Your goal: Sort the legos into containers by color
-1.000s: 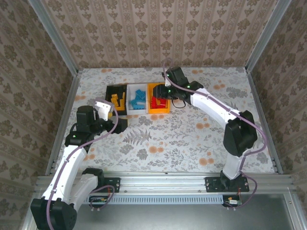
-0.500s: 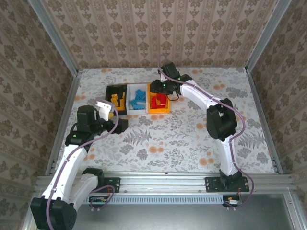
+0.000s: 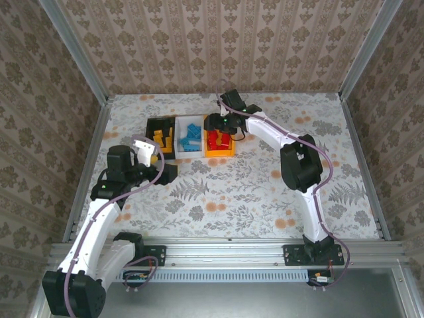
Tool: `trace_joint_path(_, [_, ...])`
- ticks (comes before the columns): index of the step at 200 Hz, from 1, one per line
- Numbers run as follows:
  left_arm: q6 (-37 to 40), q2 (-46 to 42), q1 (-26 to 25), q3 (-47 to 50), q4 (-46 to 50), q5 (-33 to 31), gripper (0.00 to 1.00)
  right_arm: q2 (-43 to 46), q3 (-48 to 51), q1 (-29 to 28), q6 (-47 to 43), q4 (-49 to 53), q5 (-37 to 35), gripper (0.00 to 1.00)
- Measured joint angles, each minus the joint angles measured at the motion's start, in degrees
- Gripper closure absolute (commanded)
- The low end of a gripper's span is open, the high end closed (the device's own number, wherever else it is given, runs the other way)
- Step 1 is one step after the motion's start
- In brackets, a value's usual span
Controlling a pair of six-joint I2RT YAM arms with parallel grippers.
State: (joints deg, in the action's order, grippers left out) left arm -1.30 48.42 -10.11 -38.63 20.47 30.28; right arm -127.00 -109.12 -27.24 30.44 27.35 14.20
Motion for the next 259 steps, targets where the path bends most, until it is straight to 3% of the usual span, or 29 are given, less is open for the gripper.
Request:
trace_joint_path(71, [-0.02,0.00,-0.72,0.00,0.09,-0.15,0.00,4.94,7.69,0.00,0.04,-0.66,0.00,0.29])
trace_joint_path(154, [-0.17,-0.07,-0.79,0.15,-0.11,-4.72,0.00,20.02,19.10,1.44,-3.93,-2.29,-0.46,0.26])
trace_joint_path(225, [-1.73,-11.65,-0.74,10.23,-6.29,-14.12,0.00,35.34,35.36,14.88,-6.49,-8.41,-0.13,0.18])
trace_joint_path(259, [-2.84,-18.93,-0.74,13.68,-9.84,-19.17,0.00,46.84,46.10,22.01,-8.96,-12.79,-1.16,0.09])
